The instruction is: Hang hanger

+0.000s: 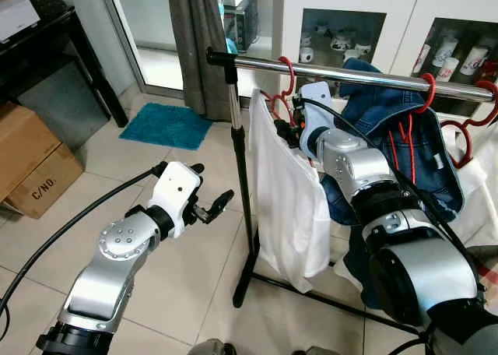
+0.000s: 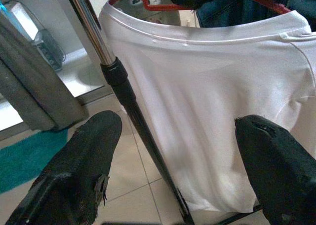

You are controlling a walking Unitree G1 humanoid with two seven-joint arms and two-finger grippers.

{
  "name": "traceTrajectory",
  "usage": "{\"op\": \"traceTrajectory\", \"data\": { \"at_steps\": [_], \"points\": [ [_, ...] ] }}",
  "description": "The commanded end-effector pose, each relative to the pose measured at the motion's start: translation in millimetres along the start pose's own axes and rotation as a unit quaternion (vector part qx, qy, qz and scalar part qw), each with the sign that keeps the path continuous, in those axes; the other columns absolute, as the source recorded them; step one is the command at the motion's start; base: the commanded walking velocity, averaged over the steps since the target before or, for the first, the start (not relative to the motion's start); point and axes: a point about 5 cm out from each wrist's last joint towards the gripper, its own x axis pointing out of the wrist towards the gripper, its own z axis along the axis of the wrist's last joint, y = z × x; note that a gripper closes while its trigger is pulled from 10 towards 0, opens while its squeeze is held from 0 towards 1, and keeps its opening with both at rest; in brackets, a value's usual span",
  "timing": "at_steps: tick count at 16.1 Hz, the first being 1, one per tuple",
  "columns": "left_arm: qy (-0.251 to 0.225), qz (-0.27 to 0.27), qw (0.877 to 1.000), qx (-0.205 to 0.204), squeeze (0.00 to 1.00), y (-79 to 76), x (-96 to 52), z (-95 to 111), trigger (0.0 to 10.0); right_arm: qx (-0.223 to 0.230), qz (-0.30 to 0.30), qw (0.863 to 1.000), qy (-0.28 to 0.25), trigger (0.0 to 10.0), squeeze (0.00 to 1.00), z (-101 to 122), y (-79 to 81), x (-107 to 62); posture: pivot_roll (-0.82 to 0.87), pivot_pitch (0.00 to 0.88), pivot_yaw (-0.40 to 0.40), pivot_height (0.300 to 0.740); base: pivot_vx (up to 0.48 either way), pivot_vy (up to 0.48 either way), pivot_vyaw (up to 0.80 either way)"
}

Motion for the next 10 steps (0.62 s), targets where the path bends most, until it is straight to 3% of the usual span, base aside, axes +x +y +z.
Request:
{"op": "traceTrajectory", "data": {
  "at_steps": [1,10],
  "points": [
    [-0.005,0.003,1.0,0.011,0.0,3.2,-0.4,5.0,10.0,0.008,-0.001,1.0,-0.013,0.0,0.0,7.1,2.5,1.6,-0.06,0.059,0.088,0.74,0.0,0.0,0.0],
    [-0.005,0.004,1.0,0.013,0.0,5.5,2.1,6.1,10.0,0.026,0.007,0.999,-0.031,0.0,0.0,9.8,4.4,4.0,-0.06,0.066,0.098,0.74,0.0,0.0,0.0]
  ]
}}
